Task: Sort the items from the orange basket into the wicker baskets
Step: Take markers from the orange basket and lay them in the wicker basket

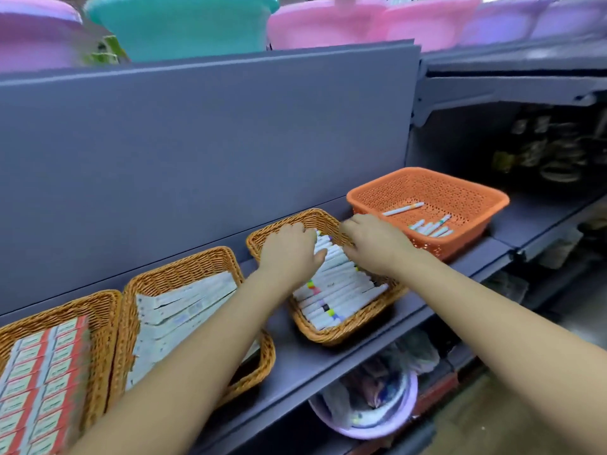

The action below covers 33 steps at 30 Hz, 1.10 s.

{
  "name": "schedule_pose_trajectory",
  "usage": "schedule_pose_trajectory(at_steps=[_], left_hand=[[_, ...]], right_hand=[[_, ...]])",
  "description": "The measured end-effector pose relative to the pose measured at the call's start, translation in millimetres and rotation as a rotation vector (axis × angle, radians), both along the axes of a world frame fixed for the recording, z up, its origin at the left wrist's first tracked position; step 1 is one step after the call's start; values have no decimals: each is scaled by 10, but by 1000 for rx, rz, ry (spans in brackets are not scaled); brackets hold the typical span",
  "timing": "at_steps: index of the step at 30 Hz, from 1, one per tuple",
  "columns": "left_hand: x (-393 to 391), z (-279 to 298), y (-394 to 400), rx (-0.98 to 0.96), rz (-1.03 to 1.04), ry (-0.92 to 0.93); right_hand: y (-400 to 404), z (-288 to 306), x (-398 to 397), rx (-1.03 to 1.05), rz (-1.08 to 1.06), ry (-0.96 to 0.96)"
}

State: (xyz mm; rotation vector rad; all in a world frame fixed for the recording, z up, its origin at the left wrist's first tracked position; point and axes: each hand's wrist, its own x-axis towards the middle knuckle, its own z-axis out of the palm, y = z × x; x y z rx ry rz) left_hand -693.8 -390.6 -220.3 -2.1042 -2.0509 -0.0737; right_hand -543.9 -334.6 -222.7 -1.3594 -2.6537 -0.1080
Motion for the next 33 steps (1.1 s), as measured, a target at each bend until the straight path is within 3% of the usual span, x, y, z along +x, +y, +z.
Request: schedule_pose_trajectory(at_steps=[9,14,20,33], left_hand=[[542,142,861,17,-133,12],[804,75,1267,-5,-200,-4],[1133,-53,1710,-91,-196,1],[1838,-262,2363,-715,16,-58]], right_hand=[[728,107,613,-49,-190,78],[1038,55,979,-108,-298,-1],[1511,-71,1297,-200,-261,-64],[2439,-260,1646,-330,28,-184]])
